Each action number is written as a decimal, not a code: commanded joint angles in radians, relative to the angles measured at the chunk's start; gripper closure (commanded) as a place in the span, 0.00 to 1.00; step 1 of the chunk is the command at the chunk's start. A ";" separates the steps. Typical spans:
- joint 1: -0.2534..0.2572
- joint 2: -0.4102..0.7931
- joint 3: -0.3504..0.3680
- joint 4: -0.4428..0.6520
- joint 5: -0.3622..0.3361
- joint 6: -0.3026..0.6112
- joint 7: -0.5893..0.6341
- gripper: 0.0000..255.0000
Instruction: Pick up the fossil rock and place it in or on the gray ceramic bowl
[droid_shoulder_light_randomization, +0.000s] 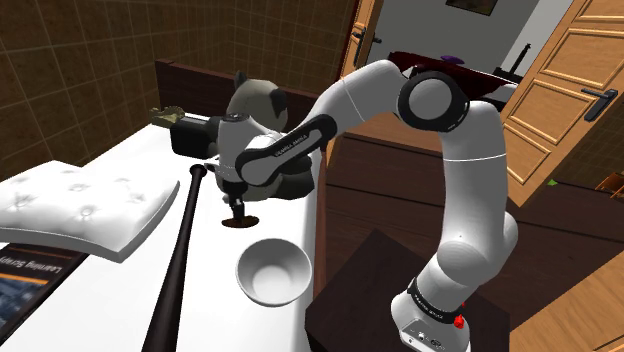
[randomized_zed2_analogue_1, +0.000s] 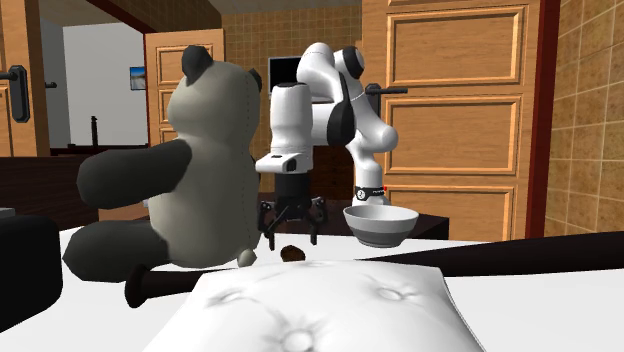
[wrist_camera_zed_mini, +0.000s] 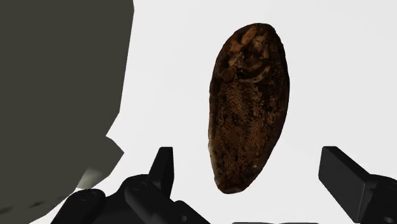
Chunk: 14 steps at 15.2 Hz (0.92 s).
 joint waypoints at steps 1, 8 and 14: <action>-0.007 0.027 0.006 0.007 0.011 0.006 -0.022 0.00; 0.002 0.051 -0.007 0.006 -0.005 0.028 -0.013 0.00; 0.002 0.051 -0.007 0.007 -0.005 0.028 -0.013 1.00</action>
